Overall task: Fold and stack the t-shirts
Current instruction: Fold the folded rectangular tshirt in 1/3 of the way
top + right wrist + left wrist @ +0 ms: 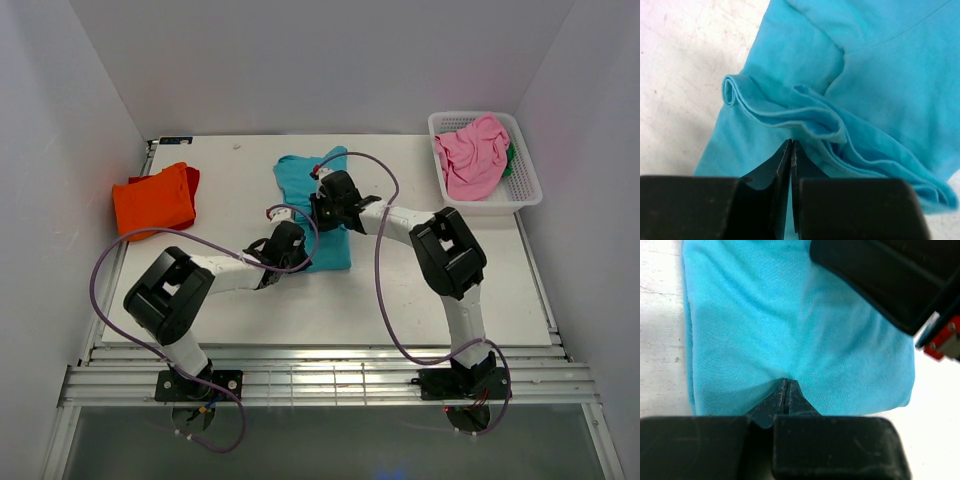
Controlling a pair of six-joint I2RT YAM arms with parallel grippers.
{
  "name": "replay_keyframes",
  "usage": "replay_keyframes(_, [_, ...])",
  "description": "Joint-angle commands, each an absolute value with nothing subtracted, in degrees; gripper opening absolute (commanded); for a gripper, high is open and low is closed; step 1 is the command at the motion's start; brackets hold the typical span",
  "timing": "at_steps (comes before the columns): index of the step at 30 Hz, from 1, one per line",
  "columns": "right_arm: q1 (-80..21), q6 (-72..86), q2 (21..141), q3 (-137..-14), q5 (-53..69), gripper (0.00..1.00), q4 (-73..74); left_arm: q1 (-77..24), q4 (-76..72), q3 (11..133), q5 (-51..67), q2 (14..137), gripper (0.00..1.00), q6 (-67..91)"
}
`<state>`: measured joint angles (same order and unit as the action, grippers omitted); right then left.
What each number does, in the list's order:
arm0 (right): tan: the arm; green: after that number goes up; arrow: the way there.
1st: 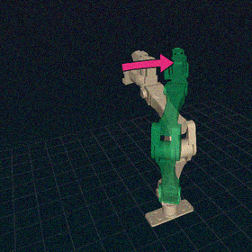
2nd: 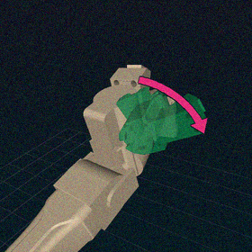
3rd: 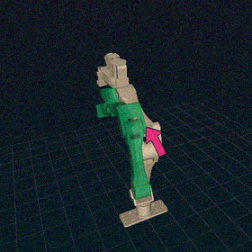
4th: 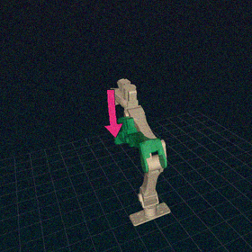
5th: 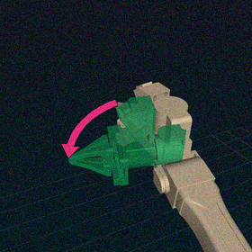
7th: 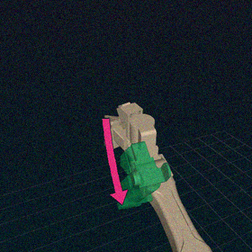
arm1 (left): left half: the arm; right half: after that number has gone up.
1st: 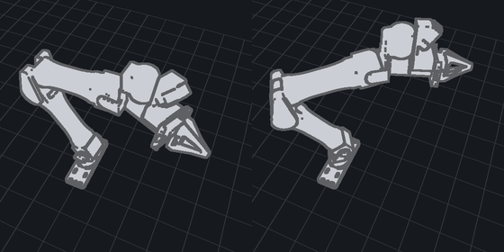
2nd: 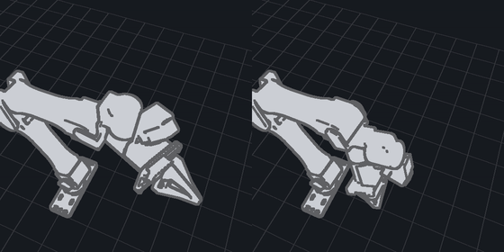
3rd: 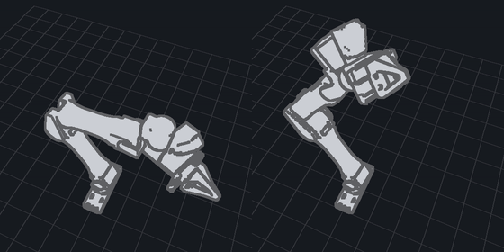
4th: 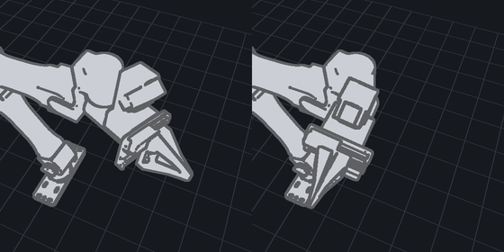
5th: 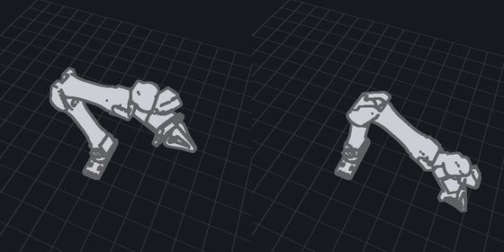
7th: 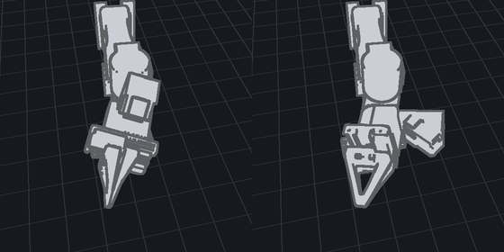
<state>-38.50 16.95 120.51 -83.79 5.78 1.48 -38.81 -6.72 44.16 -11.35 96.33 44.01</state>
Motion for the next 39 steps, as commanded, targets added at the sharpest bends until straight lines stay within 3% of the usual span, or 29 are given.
replay_keyframes(1, [-37.53, 15.38, 122.60, -87.27, 4.48, 0.08, 2.02, -39.02, -6.50, 43.07, -11.07, 94.66, 0.00, 44.47])
replay_keyframes(12, [-34.98, 12.48, 130.86, -98.87, 4.40, 0.08, 1.94, -39.02, -6.07, 40.96, -11.34, 93.60, 0.00, 44.91])
replay_keyframes(17, [-34.45, 11.25, 128.43, -100.38, 4.74, 0.08, 0.27, -39.11, -6.15, 40.25, -11.69, 92.99, 0.00, 45.18])
replay_keyframes(29, [-35.68, 15.90, 98.64, -66.13, 9.31, 0.08, -11.86, -39.11, -6.77, 40.61, -14.15, 89.83, 0.00, 43.24])
replay_keyframes(39, [-37.62, 22.32, 94.57, -50.02, 17.74, 0.08, -20.91, -39.73, -7.47, 38.15, -16.52, 85.61, 0.00, 42.98])
